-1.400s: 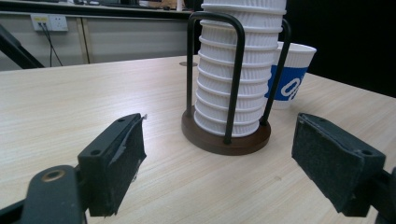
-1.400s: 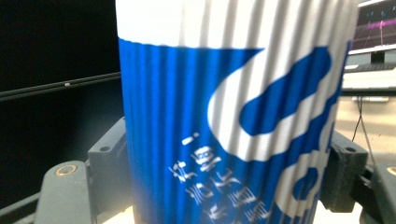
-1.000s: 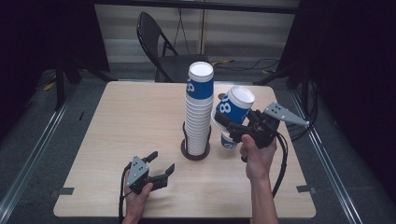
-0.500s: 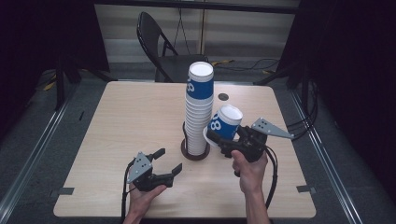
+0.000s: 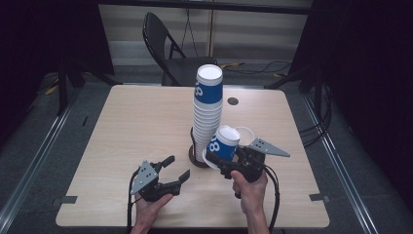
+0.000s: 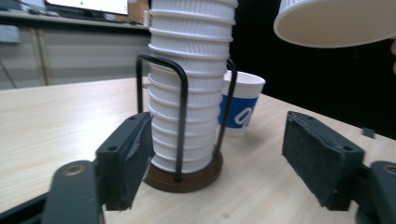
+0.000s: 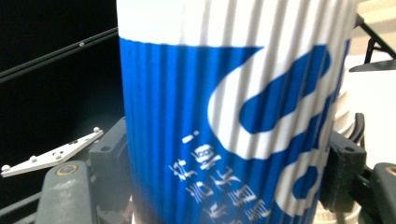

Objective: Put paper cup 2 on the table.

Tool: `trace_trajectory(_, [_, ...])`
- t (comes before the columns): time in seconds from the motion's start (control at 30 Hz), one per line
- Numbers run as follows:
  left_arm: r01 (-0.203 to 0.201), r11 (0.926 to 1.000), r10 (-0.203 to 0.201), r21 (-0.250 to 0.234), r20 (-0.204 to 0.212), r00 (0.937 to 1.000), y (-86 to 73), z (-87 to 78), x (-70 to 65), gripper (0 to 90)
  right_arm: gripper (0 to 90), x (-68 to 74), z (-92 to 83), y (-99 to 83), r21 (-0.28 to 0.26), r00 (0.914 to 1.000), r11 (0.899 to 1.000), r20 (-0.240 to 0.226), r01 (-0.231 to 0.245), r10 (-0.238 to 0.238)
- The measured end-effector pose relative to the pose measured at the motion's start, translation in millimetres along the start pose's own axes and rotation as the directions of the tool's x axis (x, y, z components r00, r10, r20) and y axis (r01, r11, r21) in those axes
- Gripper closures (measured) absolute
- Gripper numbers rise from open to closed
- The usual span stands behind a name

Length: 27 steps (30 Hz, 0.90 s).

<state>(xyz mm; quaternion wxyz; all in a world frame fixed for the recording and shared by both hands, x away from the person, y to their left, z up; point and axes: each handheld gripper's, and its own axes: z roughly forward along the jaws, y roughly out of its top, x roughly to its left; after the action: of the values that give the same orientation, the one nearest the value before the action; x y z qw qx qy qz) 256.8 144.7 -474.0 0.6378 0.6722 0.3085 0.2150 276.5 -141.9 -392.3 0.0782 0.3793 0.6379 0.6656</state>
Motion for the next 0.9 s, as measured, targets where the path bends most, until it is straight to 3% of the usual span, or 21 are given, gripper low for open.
trace_trajectory(0.2, [-0.016,0.9998,0.016,-0.008,0.042,0.9990,-0.4,2.2,-5.6,27.3,22.4,0.2,4.7,-14.9,0.005,0.9986,0.999,-0.015,-0.051,0.051])
trace_trajectory(0.43, [-0.031,0.9994,0.031,-0.017,0.059,0.9978,0.0,3.8,-11.3,37.9,22.5,0.1,8.3,-33.5,0.009,0.9921,0.993,-0.041,-0.118,0.119])
trace_trajectory(0.5, [-0.024,0.9993,0.025,-0.027,0.056,0.9981,-0.1,4.1,-13.4,38.8,22.5,-0.9,7.7,-38.7,0.009,0.9879,0.989,-0.050,-0.147,0.147])
trace_trajectory(0.63, [-0.052,0.9977,0.054,-0.043,0.052,0.9972,-0.5,6.0,-16.8,41.6,22.7,-5.0,5.0,-47.5,-0.008,0.9774,0.979,-0.052,-0.206,0.205])
trace_trajectory(0.8, [-0.073,0.9950,0.077,-0.067,0.055,0.9955,-1.9,10.0,-21.9,44.2,22.8,-4.4,5.9,-55.7,0.002,0.9690,0.970,-0.055,-0.241,0.241])
trace_trajectory(0.9, [-0.084,0.9939,0.088,-0.071,0.060,0.9943,-3.5,12.1,-24.9,47.7,22.8,-4.6,6.5,-60.3,-0.006,0.9597,0.962,-0.067,-0.274,0.273])
